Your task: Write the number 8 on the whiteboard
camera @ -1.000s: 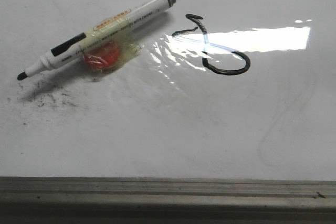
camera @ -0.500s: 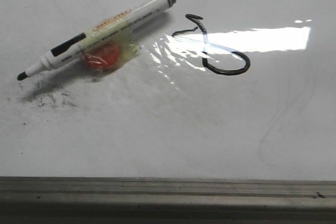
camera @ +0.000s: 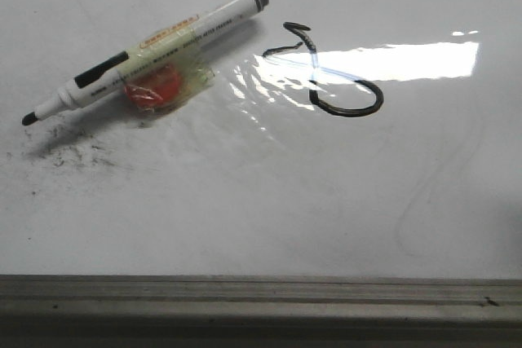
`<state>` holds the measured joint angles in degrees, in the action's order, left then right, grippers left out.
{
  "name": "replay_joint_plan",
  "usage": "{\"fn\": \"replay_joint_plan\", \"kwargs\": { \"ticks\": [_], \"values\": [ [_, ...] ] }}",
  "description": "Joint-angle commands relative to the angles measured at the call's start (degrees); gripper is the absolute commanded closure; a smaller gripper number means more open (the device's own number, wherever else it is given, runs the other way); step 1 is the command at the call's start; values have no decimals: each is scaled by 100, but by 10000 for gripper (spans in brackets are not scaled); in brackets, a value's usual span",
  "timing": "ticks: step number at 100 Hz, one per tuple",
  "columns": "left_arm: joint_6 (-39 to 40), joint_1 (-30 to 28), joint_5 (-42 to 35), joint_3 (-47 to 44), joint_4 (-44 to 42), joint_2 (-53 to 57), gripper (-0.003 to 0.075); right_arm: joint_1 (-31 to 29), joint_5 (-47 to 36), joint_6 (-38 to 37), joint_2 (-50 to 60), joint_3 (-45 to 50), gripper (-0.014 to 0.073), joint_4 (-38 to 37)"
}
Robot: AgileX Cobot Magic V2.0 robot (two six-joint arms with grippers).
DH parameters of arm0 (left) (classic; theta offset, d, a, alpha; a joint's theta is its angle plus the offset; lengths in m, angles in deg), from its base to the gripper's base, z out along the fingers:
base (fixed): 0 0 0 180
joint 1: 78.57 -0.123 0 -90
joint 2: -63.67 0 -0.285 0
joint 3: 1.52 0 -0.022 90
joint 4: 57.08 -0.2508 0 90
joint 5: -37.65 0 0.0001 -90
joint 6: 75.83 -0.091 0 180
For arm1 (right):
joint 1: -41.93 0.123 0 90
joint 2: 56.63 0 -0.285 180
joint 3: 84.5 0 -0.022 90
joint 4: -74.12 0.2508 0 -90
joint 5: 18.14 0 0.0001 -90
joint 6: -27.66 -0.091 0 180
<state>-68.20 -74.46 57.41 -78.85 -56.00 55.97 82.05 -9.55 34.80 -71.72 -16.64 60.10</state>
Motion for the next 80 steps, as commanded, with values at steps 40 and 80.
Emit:
{"fn": "replay_joint_plan", "kwargs": {
  "ticks": [40, 80],
  "values": [
    [43, -17, -213, -173, -17, 168, 741, -3359, -207, -161, 809, 1069, 637, 650],
    [43, -17, -221, -173, -17, 168, 741, -3414, 810, -511, 907, 1069, 637, 648]
  ]
}}
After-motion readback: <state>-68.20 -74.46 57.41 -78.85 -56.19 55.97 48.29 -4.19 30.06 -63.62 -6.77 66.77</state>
